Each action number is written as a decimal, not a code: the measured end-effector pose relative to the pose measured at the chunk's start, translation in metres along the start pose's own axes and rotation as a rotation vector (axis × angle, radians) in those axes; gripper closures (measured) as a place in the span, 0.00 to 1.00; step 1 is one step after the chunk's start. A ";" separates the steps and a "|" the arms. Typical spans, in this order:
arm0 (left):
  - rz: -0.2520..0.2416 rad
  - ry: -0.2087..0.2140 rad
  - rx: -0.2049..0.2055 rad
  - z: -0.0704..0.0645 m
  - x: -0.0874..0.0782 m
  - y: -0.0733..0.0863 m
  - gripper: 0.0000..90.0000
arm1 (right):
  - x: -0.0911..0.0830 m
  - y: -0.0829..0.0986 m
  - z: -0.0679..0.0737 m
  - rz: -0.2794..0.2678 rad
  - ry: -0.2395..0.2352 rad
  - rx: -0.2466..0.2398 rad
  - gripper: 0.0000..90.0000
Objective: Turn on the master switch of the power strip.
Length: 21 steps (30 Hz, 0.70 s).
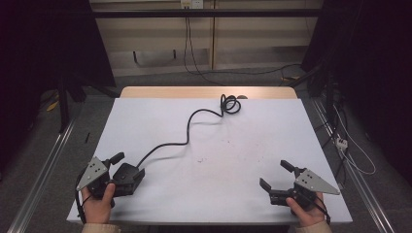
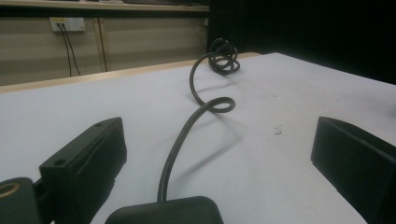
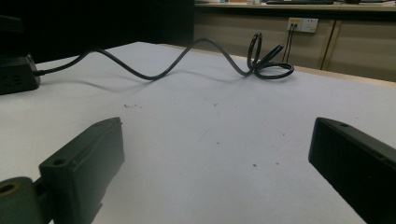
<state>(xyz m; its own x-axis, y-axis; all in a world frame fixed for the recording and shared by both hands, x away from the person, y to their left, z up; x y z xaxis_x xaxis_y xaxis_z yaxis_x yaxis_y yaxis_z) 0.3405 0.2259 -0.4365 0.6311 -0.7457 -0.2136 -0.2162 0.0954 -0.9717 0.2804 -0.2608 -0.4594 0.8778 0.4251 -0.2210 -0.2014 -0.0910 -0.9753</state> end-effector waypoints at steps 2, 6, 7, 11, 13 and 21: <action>0.003 -0.005 -0.001 0.000 -0.002 0.000 0.04 | 0.001 0.000 0.000 -0.001 0.000 0.001 0.03; 0.000 -0.004 -0.015 0.000 -0.005 0.000 0.04 | 0.003 -0.001 0.000 -0.004 -0.004 0.002 0.03; 0.004 -0.004 -0.010 0.000 -0.006 -0.001 0.04 | 0.003 -0.001 0.000 -0.004 -0.002 0.003 0.03; -0.003 0.008 -0.013 -0.002 -0.008 -0.002 0.04 | 0.004 -0.003 0.000 -0.012 0.002 0.013 0.03; 0.000 0.002 -0.015 -0.002 -0.009 -0.003 0.04 | 0.004 -0.003 -0.001 -0.014 0.006 0.009 0.03; 0.015 0.014 -0.011 -0.004 -0.013 -0.003 0.11 | 0.005 -0.004 -0.003 -0.015 0.007 0.014 0.03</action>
<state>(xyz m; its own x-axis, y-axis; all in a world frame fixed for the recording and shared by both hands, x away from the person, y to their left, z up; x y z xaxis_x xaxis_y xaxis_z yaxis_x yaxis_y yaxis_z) 0.3300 0.2327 -0.4307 0.6176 -0.7531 -0.2270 -0.2338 0.0998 -0.9672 0.2873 -0.2610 -0.4569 0.8838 0.4197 -0.2066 -0.1943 -0.0723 -0.9783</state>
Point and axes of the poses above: each handheld gripper's, and its own axes: x roughly forward along the jaws, y roughly out of its underside, z roughly to its left, the point moved 4 cm from there along x, roughly forward along the jaws, and after that the axes turned 6 degrees about y, right-handed, at the moved point
